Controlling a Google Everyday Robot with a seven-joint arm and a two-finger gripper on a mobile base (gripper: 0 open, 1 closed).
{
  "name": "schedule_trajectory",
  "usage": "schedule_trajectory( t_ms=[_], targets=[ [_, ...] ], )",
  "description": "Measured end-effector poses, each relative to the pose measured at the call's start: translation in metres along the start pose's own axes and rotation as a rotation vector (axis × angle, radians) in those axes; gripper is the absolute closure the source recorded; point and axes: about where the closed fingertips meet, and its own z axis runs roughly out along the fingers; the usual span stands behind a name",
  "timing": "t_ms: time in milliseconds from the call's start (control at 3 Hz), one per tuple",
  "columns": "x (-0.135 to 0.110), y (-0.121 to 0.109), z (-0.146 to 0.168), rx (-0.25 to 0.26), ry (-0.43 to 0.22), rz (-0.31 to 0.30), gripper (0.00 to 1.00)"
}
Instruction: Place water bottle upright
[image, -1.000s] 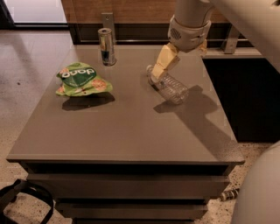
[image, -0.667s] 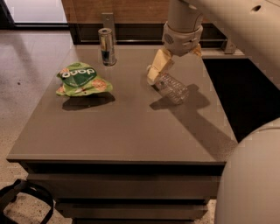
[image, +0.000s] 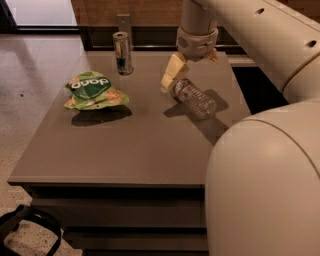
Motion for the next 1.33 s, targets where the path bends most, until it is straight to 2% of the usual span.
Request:
schedule_trajectory(
  t_ms=[333, 667, 1333],
  targets=[
    [-0.016, 0.0, 0.007, -0.025, -0.006, -0.015, 0.0],
    [-0.021, -0.002, 0.013, -0.037, -0.006, -0.009, 0.0],
    [-0.005, -0.014, 0.02, -0.03, 0.02, 0.027, 0.0]
  ],
)
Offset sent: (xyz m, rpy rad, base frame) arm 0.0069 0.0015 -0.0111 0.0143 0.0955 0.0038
